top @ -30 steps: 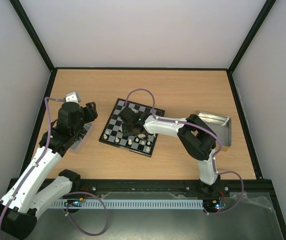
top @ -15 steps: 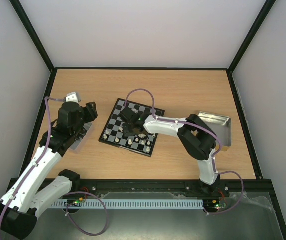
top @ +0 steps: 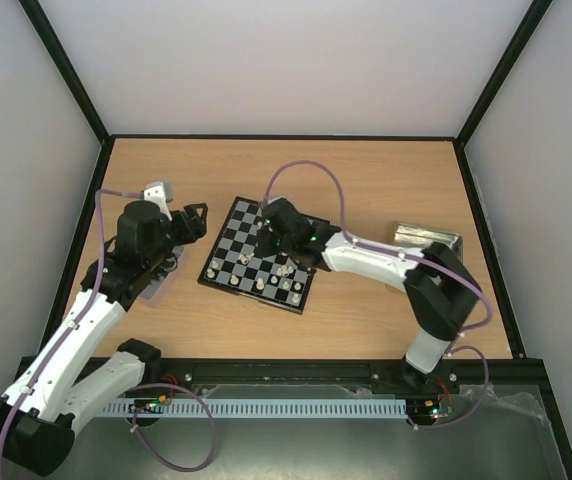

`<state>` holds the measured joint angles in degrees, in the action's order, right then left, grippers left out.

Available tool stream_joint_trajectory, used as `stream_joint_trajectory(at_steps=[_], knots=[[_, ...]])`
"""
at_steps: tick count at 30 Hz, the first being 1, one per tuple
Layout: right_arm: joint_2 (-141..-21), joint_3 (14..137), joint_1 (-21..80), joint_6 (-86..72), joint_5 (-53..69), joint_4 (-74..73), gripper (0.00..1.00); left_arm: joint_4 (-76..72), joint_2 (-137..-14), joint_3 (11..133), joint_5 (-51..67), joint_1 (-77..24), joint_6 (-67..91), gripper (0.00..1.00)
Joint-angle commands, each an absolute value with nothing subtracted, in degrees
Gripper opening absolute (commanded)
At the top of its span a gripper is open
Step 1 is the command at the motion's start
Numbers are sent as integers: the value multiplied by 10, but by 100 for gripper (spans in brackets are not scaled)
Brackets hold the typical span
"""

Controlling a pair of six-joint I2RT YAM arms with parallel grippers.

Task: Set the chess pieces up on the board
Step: Pick up the chess piece from the chessboard, then place the chess piece on the chessboard.

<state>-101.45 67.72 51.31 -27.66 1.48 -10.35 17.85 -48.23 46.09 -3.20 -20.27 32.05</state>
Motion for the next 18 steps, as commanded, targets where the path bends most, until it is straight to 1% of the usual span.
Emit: stream_joint_trajectory(at_steps=[1, 5, 9, 15, 18], knots=[[-931, 631, 509, -181, 56, 36, 14, 130, -491, 463, 88, -201, 300, 74], [-862, 577, 509, -136, 131, 110, 15, 101, -503, 468, 204, -200, 293, 76], [-797, 526, 510, -122, 201, 179, 16, 94, -514, 474, 262, -198, 282, 76], [-762, 509, 509, -96, 227, 185, 16, 57, -544, 476, 395, -192, 319, 73], [-755, 506, 509, -86, 228, 185, 16, 28, -558, 476, 464, -192, 343, 68]])
